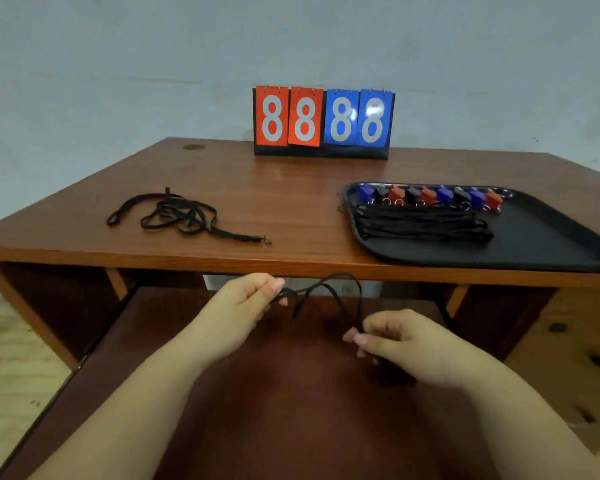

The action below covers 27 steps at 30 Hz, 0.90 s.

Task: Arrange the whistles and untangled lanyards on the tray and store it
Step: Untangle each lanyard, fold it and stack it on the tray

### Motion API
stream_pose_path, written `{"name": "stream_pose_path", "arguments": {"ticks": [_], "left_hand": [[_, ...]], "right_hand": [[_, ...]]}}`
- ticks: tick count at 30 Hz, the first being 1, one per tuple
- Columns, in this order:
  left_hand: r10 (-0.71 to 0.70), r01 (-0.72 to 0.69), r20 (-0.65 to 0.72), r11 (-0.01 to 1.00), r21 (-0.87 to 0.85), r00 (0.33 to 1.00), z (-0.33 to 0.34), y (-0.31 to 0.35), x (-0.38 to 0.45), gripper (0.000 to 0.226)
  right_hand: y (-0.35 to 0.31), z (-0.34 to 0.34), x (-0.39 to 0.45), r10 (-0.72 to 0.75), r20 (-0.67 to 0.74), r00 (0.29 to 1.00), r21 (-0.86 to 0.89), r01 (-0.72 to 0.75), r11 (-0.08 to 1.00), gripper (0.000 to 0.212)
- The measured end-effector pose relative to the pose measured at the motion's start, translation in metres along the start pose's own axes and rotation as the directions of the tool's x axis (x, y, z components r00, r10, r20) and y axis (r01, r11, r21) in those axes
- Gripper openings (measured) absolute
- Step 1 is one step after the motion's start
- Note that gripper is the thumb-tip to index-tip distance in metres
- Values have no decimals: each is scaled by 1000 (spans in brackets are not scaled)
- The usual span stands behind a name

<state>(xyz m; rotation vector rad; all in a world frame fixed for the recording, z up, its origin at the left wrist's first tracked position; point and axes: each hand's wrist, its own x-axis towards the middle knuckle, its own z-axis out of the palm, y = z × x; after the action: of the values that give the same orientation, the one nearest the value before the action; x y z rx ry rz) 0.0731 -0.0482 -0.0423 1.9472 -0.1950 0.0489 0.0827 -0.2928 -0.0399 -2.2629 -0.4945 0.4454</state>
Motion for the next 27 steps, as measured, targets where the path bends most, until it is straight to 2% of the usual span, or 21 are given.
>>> {"name": "stream_pose_path", "arguments": {"ticks": [1, 3, 5, 7, 9, 11, 13, 16, 21, 27], "left_hand": [[18, -17, -10, 999, 38, 1000, 0, 1, -1, 35], [51, -49, -11, 991, 127, 999, 2, 4, -3, 33], [83, -81, -3, 976, 203, 997, 3, 6, -6, 33], [107, -105, 6, 966, 237, 994, 4, 5, -7, 32], [132, -133, 23, 960, 246, 991, 7, 7, -8, 31], [161, -166, 40, 959, 232, 986, 13, 9, -10, 30], [174, -182, 56, 960, 210, 983, 18, 13, -13, 30], [189, -197, 62, 962, 189, 980, 23, 17, -15, 31], [168, -170, 48, 984, 46, 985, 24, 17, -14, 32], [153, -151, 70, 988, -33, 986, 31, 15, -15, 38]], "right_hand": [[1, 0, 0, 23, 14, 1000, -29, -22, 999, 9], [3, -2, -1, 59, 5, 998, -72, -58, 996, 36], [2, -2, -2, 51, -53, 997, -43, -54, 998, 61], [-2, 0, -4, 5, -121, 993, 12, -3, 1000, 74], [-8, 6, -4, -37, -169, 985, 65, 48, 997, 77], [-12, 17, -1, -78, -207, 975, 75, 95, 993, 65], [-15, 27, 1, -132, -258, 957, 41, 147, 988, 42], [-21, 33, 2, -148, -357, 922, 169, 219, 961, 16], [-28, 30, -2, -119, -401, 908, 394, 288, 873, 15], [-31, 36, -1, -37, -397, 917, 515, 256, 818, 7]]}}
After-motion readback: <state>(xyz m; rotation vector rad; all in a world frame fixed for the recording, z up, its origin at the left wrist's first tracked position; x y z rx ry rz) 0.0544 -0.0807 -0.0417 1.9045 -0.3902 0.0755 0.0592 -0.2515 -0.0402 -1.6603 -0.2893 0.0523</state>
